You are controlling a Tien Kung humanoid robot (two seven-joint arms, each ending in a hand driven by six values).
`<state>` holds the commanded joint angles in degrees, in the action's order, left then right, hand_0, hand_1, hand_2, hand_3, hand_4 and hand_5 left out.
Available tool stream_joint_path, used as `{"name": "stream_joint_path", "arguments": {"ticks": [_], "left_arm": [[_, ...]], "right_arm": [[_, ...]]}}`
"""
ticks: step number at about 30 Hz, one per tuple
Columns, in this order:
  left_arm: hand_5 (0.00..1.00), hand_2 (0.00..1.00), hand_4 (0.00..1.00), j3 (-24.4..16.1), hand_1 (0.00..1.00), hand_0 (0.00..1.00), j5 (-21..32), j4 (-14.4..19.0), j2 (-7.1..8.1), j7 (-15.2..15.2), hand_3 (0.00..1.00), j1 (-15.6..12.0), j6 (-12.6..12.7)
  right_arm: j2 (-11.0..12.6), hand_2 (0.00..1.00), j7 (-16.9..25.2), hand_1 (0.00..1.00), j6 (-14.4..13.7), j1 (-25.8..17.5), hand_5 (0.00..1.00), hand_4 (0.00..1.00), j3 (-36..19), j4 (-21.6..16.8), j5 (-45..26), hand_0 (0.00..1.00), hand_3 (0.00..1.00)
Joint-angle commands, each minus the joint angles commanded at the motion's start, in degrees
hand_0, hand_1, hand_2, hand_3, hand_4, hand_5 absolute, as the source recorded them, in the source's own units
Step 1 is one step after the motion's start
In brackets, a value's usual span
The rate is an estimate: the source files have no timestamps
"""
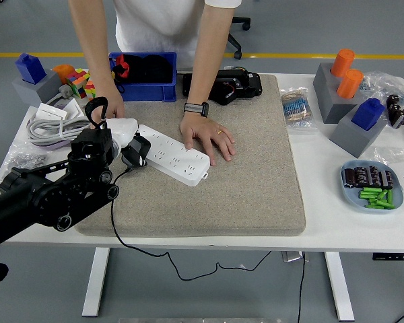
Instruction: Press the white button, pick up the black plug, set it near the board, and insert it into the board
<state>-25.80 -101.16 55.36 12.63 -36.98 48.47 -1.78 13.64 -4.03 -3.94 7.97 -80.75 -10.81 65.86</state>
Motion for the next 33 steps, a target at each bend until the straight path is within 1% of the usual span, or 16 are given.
{"name": "stream_joint_path", "arguments": {"ticks": [12, 28, 33], "left_arm": [[0.089, 0.326, 0.786, 0.7, 0.328, 0.285, 0.6, -0.6, -0.61, 0.0, 0.531, 1.1, -0.8], [0.071, 0.326, 0.782, 1.3, 0.326, 0.278, 1.9, -3.3, -1.42, 0.0, 0.532, 2.4, -1.8], [0.070, 0.328, 0.782, 1.7, 0.329, 0.277, 2.2, -3.5, -1.50, 0.0, 0.532, 2.4, -2.0]], "right_arm": [[0.0, 0.585, 0.0, 0.592, 0.0, 0.1, 0.374, 0.646, 0.0, 0.0, -0.1, 0.622, 0.579], [0.0, 0.584, 0.0, 0.592, 0.0, 0.0, 0.374, 0.646, 0.0, 0.0, 0.0, 0.622, 0.578], [0.0, 0.584, 0.0, 0.592, 0.0, 0.0, 0.375, 0.646, -0.1, 0.0, 0.0, 0.622, 0.578]]}}
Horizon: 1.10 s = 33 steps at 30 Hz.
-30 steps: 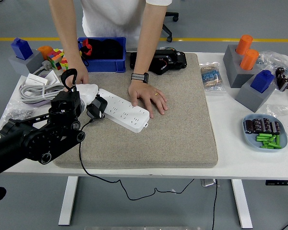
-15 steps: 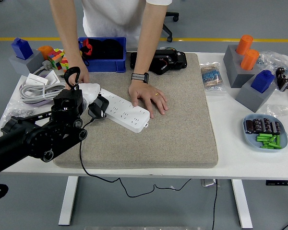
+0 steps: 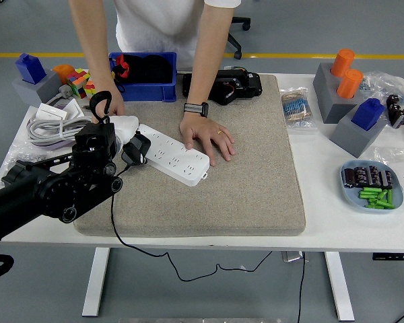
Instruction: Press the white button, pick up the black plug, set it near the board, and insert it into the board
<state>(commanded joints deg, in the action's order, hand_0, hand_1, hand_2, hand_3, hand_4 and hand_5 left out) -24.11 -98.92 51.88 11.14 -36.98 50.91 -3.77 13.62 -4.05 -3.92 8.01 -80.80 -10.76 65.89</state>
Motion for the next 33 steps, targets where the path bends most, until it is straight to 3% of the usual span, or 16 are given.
{"name": "stream_joint_path", "arguments": {"ticks": [13, 14, 19, 20, 25, 26, 33], "left_arm": [[0.053, 0.357, 0.767, -0.1, 0.368, 0.285, 0.6, 0.2, 0.03, 0.0, 0.550, -0.1, -0.7], [0.217, 0.527, 0.903, -0.2, 0.597, 0.374, 0.6, 0.2, 0.02, 0.0, 0.667, -0.1, -0.7], [0.217, 0.527, 0.903, -0.4, 0.597, 0.374, 0.9, 0.2, 0.05, 0.0, 0.667, -0.1, -0.9], [0.381, 0.768, 0.975, -0.4, 0.848, 0.772, 1.0, 0.2, 0.06, 0.0, 0.800, -0.1, -1.0], [0.381, 0.768, 0.975, -0.5, 0.848, 0.772, 0.7, 0.1, 0.04, 0.0, 0.800, 0.0, -0.7], [0.516, 0.892, 0.998, -0.5, 0.930, 0.881, 0.7, 0.0, 0.01, 0.0, 0.880, 0.0, -0.6], [0.538, 0.921, 0.998, -0.7, 0.948, 0.904, 0.3, 0.0, 0.02, 0.0, 0.911, -0.1, -0.3]], "right_arm": [[0.0, 0.585, 0.0, 0.592, 0.0, 0.0, 0.375, 0.647, 0.1, 0.0, -0.1, 0.622, 0.578], [0.0, 0.585, 0.0, 0.592, 0.0, 0.0, 0.375, 0.647, 0.1, 0.0, -0.1, 0.622, 0.578], [0.1, 0.585, 0.0, 0.592, 0.0, 0.0, 0.375, 0.647, 0.1, 0.0, -0.1, 0.622, 0.578], [0.1, 0.585, 0.0, 0.591, 0.0, 0.0, 0.375, 0.647, 0.1, 0.0, -0.1, 0.622, 0.578], [0.1, 0.585, 0.0, 0.591, 0.0, 0.0, 0.375, 0.647, 0.1, 0.0, -0.1, 0.622, 0.578], [0.1, 0.585, 0.0, 0.592, 0.0, 0.0, 0.375, 0.647, 0.0, 0.0, -0.1, 0.622, 0.578], [0.1, 0.585, 0.0, 0.591, 0.0, 0.1, 0.376, 0.648, 0.1, -0.1, -0.1, 0.622, 0.578]]}}
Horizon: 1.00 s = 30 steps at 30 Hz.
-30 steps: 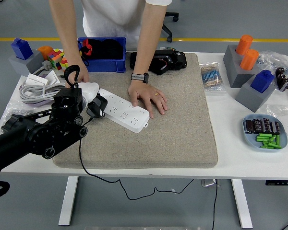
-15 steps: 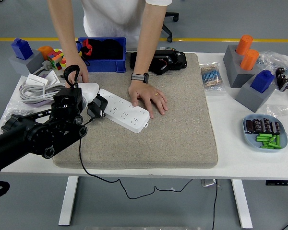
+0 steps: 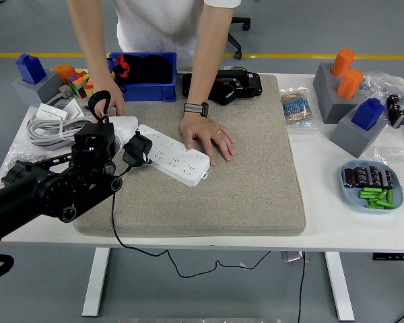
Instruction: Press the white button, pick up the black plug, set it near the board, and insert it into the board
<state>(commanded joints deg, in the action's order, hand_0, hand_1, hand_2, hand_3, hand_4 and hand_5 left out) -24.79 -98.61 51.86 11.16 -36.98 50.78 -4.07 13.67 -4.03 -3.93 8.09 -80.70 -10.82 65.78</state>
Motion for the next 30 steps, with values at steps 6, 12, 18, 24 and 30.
{"name": "stream_joint_path", "arguments": {"ticks": [6, 12, 18, 24, 30], "left_arm": [[0.552, 0.969, 0.998, -0.3, 0.994, 0.942, -0.7, 0.3, 0.03, 0.0, 0.959, -0.1, 0.2], [0.528, 0.994, 0.998, -1.5, 0.998, 0.966, -2.1, 1.4, 0.28, 0.0, 0.980, -0.3, 0.8], [0.569, 0.998, 0.998, -3.0, 0.998, 0.979, -3.6, 2.5, 0.50, 0.0, 0.998, -0.5, 2.0], [0.587, 0.998, 0.998, -4.1, 0.998, 0.984, -3.7, 3.3, 0.81, 0.0, 0.998, -1.0, 1.8], [0.585, 0.998, 0.998, -8.4, 0.998, 0.987, -4.9, 6.4, 2.07, 0.0, 0.998, -2.8, 2.8]], "right_arm": [[0.0, 0.585, 0.0, 0.591, 0.0, 0.0, 0.376, 0.648, 0.0, 0.0, 0.0, 0.622, 0.578], [-0.1, 0.585, 0.0, 0.591, 0.0, 0.0, 0.376, 0.648, -0.1, 0.0, 0.1, 0.622, 0.578], [-0.1, 0.585, 0.0, 0.591, 0.0, -0.1, 0.376, 0.649, -0.2, 0.0, 0.1, 0.622, 0.579], [-0.1, 0.585, 0.0, 0.591, 0.0, -0.1, 0.377, 0.649, -0.2, 0.0, 0.2, 0.622, 0.578], [-0.1, 0.585, 0.0, 0.591, 0.0, -0.2, 0.375, 0.648, 0.1, 0.1, 0.2, 0.621, 0.578]]}}
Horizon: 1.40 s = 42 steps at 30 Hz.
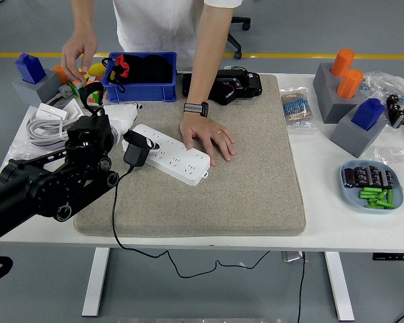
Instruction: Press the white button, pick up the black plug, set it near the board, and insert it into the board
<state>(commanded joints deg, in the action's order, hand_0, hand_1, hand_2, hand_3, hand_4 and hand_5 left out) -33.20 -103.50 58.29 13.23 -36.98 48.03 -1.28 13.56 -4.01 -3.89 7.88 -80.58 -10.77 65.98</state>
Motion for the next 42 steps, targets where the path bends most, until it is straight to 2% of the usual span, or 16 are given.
{"name": "stream_joint_path", "arguments": {"ticks": [4, 5, 6, 11, 12, 16, 17, 18, 20, 23, 24, 27, 33, 42], "left_arm": [[0.585, 0.998, 0.998, -3.8, 0.998, 0.987, -3.8, 3.9, 1.91, 0.0, 0.998, -2.9, 5.9], [0.585, 0.998, 0.998, -5.1, 0.998, 0.987, -3.9, 5.3, 2.71, 0.0, 0.998, -4.2, 7.7], [0.597, 0.949, 0.951, -5.9, 0.980, 0.962, -3.9, 6.2, 3.09, 0.0, 0.931, -4.9, 9.2], [0.597, 0.949, 0.951, -8.8, 0.980, 0.962, -2.0, 11.9, 6.34, 0.0, 0.931, -9.7, 15.6], [0.542, 0.863, 0.824, -9.1, 0.909, 0.918, -1.7, 13.0, 7.25, 1.0, 0.848, -11.0, 17.2], [0.542, 0.863, 0.824, -9.5, 0.909, 0.918, 1.6, 14.1, 10.00, 9.5, 0.848, -15.9, 22.1], [0.542, 0.863, 0.824, -9.6, 0.909, 0.918, 2.4, 13.9, 10.42, 11.7, 0.848, -17.0, 22.6], [0.529, 0.808, 0.770, -9.8, 0.889, 0.913, 3.3, 13.5, 10.77, 14.0, 0.808, -17.9, 22.5], [0.529, 0.808, 0.770, -10.2, 0.889, 0.913, 5.3, 12.7, 11.55, 19.2, 0.808, -20.0, 21.8], [0.529, 0.808, 0.770, -10.3, 0.889, 0.913, 5.5, 12.3, 12.05, 26.3, 0.808, -22.1, 21.5], [0.559, 0.869, 0.737, -10.4, 0.954, 0.964, 5.4, 12.2, 12.14, 28.5, 0.858, -22.7, 21.5], [0.559, 0.869, 0.737, -10.5, 0.954, 0.964, 4.6, 12.4, 12.30, 35.2, 0.858, -24.0, 21.4], [0.587, 0.889, 0.726, -10.2, 0.967, 0.975, 2.8, 13.1, 12.52, 37.5, 0.854, -25.3, 21.8], [0.624, 0.899, 0.708, -8.4, 0.978, 0.990, 0.6, 13.2, 12.03, 35.8, 0.855, -25.4, 21.1]], "right_arm": [[0.0, 0.585, 0.0, 0.591, 0.0, -0.1, 0.375, 0.648, 0.1, 0.0, 0.1, 0.621, 0.578], [0.0, 0.585, 0.0, 0.591, 0.0, -0.1, 0.375, 0.648, 0.1, 0.0, 0.2, 0.621, 0.578], [0.0, 0.585, 0.0, 0.591, 0.0, -0.1, 0.376, 0.648, 0.0, 0.0, 0.2, 0.621, 0.578], [-0.1, 0.585, 0.2, 0.591, -0.2, -0.2, 0.376, 0.648, 0.1, 0.0, 0.1, 0.621, 0.578], [-0.1, 0.585, 0.3, 0.590, -0.2, -0.1, 0.376, 0.649, 0.1, -0.1, 0.0, 0.621, 0.578], [0.0, 0.585, 0.6, 0.590, -0.4, -0.1, 0.376, 0.649, 0.2, -0.1, -0.1, 0.621, 0.578], [0.0, 0.585, 0.6, 0.590, -0.4, -0.1, 0.376, 0.649, 0.2, -0.1, -0.1, 0.621, 0.578], [0.0, 0.585, 0.6, 0.590, -0.4, -0.2, 0.376, 0.649, 0.2, -0.1, -0.1, 0.620, 0.578], [0.0, 0.585, 0.8, 0.590, -0.5, -0.3, 0.376, 0.649, 0.2, -0.1, -0.1, 0.620, 0.578], [-0.1, 0.585, 1.0, 0.590, -0.6, -0.4, 0.376, 0.649, 0.2, -0.2, -0.2, 0.620, 0.578], [-0.1, 0.583, 1.1, 0.590, -0.7, -0.4, 0.375, 0.649, 0.3, -0.2, -0.2, 0.620, 0.578], [-0.1, 0.583, 1.3, 0.590, -0.7, -0.5, 0.375, 0.649, 0.3, -0.4, -0.3, 0.620, 0.578], [-0.3, 0.582, 1.4, 0.590, -0.8, -0.7, 0.375, 0.648, -0.1, -0.4, -0.3, 0.620, 0.578], [-0.5, 0.581, 1.5, 0.588, -0.9, -1.0, 0.374, 0.648, -0.6, -0.4, -0.1, 0.620, 0.578]]}}
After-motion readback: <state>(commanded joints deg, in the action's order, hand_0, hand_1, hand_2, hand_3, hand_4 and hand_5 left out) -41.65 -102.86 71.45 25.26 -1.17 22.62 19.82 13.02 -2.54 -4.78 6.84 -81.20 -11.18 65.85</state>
